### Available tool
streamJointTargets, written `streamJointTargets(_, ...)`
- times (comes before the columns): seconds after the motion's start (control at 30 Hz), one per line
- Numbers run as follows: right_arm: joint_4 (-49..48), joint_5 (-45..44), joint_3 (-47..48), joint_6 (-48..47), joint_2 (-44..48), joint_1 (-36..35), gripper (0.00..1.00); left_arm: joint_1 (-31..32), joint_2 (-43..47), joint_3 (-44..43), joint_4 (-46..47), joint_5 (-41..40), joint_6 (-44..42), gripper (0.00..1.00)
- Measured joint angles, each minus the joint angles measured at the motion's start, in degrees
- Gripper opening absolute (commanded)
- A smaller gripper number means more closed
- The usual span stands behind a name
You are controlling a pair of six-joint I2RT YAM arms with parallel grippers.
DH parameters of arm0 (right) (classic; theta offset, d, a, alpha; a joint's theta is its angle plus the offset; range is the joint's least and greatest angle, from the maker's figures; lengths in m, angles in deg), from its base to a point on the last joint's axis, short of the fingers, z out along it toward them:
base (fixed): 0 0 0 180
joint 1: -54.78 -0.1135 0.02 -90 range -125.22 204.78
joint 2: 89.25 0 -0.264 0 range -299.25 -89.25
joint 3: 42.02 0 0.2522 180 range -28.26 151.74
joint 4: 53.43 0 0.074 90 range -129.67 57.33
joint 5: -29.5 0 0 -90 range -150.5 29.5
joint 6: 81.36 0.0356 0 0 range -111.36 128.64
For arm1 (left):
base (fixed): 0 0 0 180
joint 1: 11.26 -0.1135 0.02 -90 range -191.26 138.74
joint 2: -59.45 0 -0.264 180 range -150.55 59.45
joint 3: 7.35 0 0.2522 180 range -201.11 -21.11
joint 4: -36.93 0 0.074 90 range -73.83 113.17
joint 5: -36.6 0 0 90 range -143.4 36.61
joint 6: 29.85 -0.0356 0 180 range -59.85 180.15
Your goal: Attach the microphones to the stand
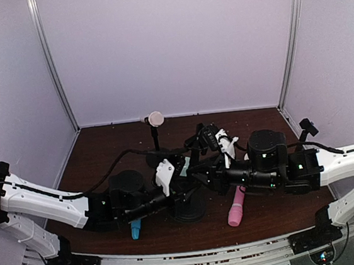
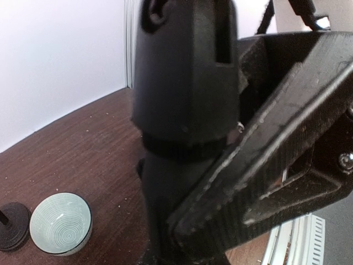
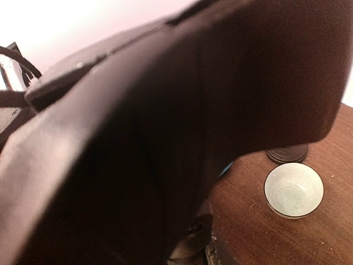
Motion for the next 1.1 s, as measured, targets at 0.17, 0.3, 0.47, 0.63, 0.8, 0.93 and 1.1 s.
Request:
streamJointTargets(0.17,0.5,3.2,0.0,-2.9,0.1,0.4,0.00,0.0,-0.2,2.2,4.2,2.0,-0.5,0.00)
streamJointTargets(0.3,-2.2,18.8,-1.7,-7.6,0.9,4.9,0.04,-0.1,0.1,3.7,7.4,6.6,-1.4,0.00)
streamJointTargets(0.47,-2.5,30.9,-2.2,-12.3,2.0,8.0,0.44,-0.2,0.4,4.7,10.4,13.5,-1.4,0.00)
streamJointTargets(0.63,-0.9,24.0,-2.3,-12.8,6.6,7.8,0.48,-0.2,0.6,5.0,11.6,15.8,-1.2,0.00)
streamJointTargets(0.8,2.1,14.3,-2.7,-12.5,9.3,8.1,0.53,-1.0,0.7,5.3,11.9,15.0,-1.3,0.00)
streamJointTargets(0.93,1.6,14.2,-4.5,-11.2,10.8,8.5,0.56,-0.5,0.7,5.5,10.9,14.0,-1.3,0.00)
streamJointTargets(1.1,-1.0,16.4,-4.8,-9.9,10.6,7.4,0.57,-0.4,0.1,5.5,10.7,12.4,-0.9,0.00)
